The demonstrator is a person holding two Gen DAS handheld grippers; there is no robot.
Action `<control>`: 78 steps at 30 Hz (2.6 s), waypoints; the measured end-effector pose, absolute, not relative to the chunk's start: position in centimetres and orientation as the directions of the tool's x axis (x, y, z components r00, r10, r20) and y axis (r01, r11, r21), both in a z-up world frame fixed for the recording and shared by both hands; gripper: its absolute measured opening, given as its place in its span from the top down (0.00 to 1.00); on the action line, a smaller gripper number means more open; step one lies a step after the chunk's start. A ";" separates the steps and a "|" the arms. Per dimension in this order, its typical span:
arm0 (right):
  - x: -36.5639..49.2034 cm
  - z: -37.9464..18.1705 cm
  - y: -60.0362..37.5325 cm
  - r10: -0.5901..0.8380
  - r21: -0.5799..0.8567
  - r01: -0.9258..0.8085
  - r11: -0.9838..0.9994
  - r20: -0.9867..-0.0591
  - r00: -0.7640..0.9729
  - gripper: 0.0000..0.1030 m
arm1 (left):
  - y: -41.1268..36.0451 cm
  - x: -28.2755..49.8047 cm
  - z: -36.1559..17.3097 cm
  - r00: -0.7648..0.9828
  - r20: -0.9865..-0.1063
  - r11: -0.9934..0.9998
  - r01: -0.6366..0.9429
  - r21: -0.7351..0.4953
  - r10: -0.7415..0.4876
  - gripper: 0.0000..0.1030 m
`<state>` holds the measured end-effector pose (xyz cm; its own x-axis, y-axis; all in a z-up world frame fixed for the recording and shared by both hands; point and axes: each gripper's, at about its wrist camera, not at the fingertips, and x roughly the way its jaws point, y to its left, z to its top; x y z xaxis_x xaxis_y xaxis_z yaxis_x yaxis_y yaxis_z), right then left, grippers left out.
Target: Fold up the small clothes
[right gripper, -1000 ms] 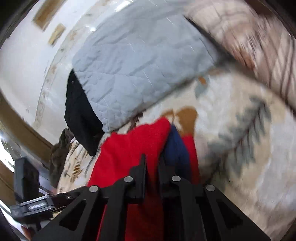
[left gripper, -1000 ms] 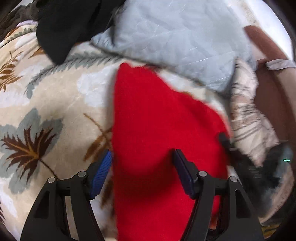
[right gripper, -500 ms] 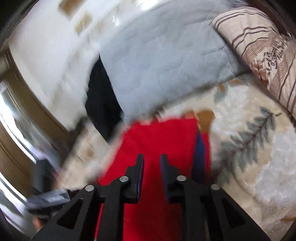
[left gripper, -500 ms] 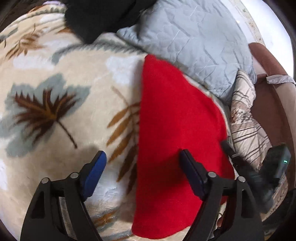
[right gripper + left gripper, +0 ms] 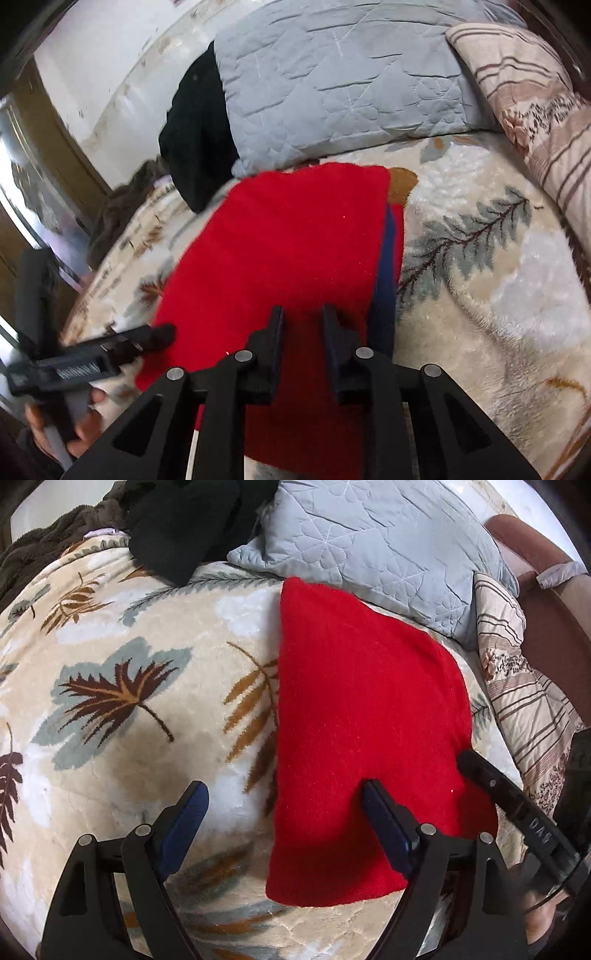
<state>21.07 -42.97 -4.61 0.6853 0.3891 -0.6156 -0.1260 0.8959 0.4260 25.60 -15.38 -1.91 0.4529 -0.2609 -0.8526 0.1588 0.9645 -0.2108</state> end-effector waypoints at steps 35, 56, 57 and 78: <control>31.9 -5.1 -48.6 0.256 0.475 0.143 0.868 -0.675 0.693 0.77 | -16.2 37.1 -3.0 0.307 -0.866 0.917 0.086 -0.389 -0.396 0.16; 19.6 -3.8 -43.1 0.229 0.294 -0.017 0.956 -0.705 0.672 0.64 | -13.3 25.3 -2.8 0.326 -0.859 0.918 0.158 -0.363 -0.396 0.16; 19.6 -4.5 -43.1 0.210 0.290 0.016 0.957 -0.727 0.654 0.62 | -13.4 25.2 -3.5 0.306 -0.866 0.918 0.151 -0.366 -0.396 0.16; 26.7 -8.5 -48.7 0.521 0.727 0.053 0.685 -0.540 0.661 0.25 | -13.6 33.3 -5.8 0.141 -0.704 0.710 -0.010 -0.704 -0.696 0.16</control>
